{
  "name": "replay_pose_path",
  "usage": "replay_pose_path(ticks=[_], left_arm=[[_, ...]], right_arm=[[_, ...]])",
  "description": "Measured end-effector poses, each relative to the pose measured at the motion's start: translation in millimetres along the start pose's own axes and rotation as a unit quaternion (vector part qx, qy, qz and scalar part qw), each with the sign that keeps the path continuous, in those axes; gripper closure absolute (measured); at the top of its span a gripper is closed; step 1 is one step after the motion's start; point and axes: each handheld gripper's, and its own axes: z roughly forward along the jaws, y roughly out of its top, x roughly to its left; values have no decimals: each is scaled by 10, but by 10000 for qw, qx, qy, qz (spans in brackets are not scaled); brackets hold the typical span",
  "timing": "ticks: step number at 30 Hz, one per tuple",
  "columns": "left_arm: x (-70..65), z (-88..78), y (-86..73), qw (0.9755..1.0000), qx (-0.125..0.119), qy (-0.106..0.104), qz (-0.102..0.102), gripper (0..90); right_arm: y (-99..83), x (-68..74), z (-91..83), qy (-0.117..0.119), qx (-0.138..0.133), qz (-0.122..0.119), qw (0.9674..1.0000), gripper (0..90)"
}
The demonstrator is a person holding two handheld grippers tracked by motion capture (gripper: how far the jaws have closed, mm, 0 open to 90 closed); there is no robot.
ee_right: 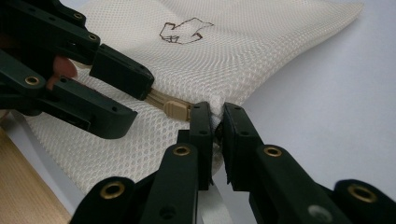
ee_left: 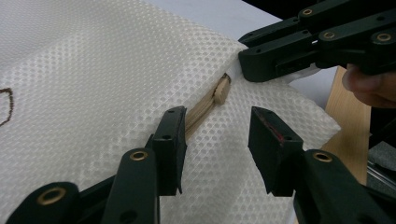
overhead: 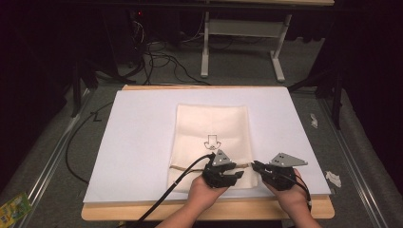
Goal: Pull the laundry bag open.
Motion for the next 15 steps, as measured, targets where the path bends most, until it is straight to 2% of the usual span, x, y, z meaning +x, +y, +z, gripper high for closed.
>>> replay_pose_path(ticks=[8,15], left_arm=[[-34,100,27,10000,-38,17,-28,642],[-38,174,32,9996,-162,-75,-240,756]], right_arm=[[10,8,-9,20,-30,-9,10000,844],[10,14,-8,42,-44,-1,10000,845]])
